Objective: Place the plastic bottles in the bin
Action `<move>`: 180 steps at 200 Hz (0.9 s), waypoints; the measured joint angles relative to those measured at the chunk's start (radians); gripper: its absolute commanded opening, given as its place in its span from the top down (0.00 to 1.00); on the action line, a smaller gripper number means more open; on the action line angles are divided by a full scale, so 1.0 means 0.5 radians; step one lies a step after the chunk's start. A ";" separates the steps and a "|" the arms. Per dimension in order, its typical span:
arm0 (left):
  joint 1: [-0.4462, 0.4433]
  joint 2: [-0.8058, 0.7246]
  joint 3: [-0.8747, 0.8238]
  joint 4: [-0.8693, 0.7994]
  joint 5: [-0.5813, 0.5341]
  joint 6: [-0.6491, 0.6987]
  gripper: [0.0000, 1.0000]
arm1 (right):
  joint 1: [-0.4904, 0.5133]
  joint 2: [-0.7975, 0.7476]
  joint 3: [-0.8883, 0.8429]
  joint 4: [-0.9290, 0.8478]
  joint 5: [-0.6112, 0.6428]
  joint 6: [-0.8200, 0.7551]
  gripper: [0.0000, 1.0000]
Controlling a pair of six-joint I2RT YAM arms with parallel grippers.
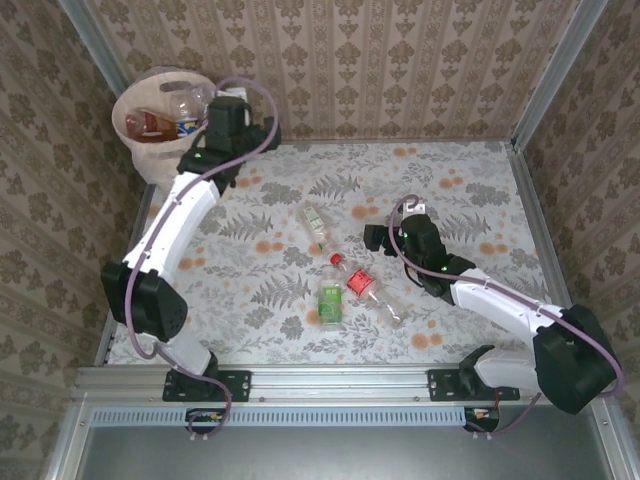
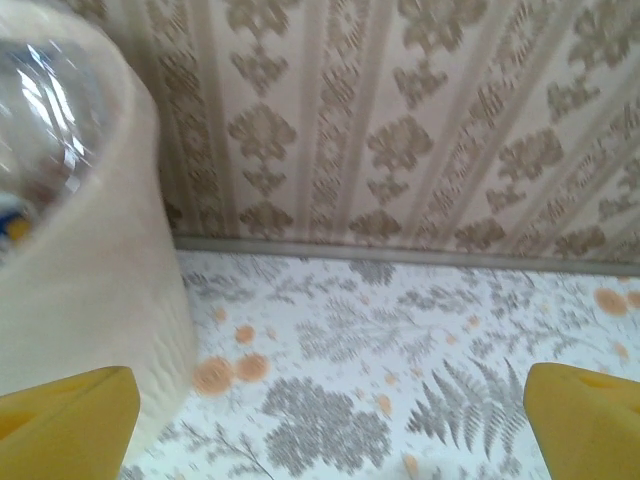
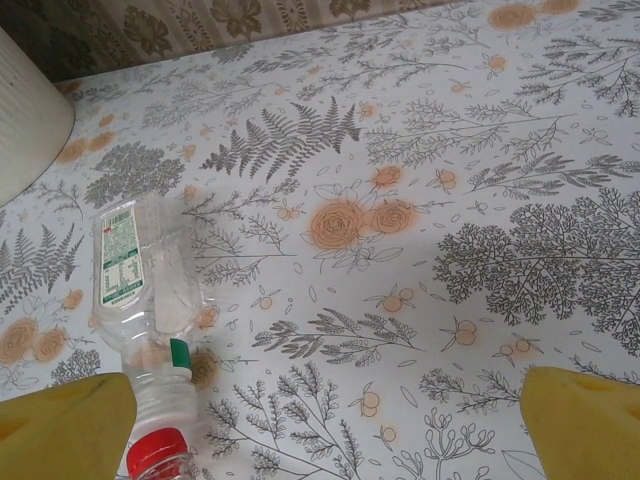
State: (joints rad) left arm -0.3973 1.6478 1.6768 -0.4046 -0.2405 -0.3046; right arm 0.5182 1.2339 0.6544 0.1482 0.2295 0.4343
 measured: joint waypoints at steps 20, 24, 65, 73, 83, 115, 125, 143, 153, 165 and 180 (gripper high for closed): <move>-0.104 0.000 -0.105 0.001 -0.053 -0.129 0.00 | 0.000 0.016 0.002 0.001 0.001 0.008 0.00; -0.116 0.000 -0.120 -0.002 -0.061 -0.150 0.00 | 0.000 0.019 0.002 0.001 0.002 0.013 0.00; -0.259 0.086 -0.160 -0.014 -0.040 -0.439 0.00 | 0.000 0.029 0.002 0.001 0.014 0.015 0.00; -0.293 0.142 -0.160 -0.017 -0.014 -0.504 0.00 | 0.000 0.029 0.002 0.001 0.018 0.016 0.00; -0.329 0.214 -0.158 -0.029 0.007 -0.577 0.00 | 0.000 0.029 0.002 0.002 0.023 0.021 0.00; -0.433 0.524 -0.118 -0.124 0.070 -0.822 0.00 | 0.000 0.023 0.002 -0.010 0.054 0.020 0.00; -0.456 0.617 -0.089 -0.187 0.070 -0.902 0.00 | 0.000 0.008 0.002 -0.031 0.062 0.019 0.00; -0.486 0.760 -0.025 -0.308 0.070 -1.032 0.00 | 0.000 -0.050 -0.001 -0.051 0.086 0.013 0.00; -0.491 0.815 0.001 -0.352 0.071 -1.086 0.00 | 0.000 -0.087 -0.006 -0.051 0.104 0.012 0.00; -0.491 0.860 0.017 -0.398 0.069 -1.151 0.00 | 0.001 -0.134 -0.023 -0.051 0.119 0.011 0.00; -0.491 0.898 0.027 -0.436 0.063 -1.212 0.01 | 0.002 -0.185 -0.051 -0.052 0.146 0.011 0.00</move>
State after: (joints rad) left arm -0.6430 2.0968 1.6905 -0.6228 -0.2092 -0.9104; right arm 0.5194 1.1412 0.6289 0.1223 0.3027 0.4397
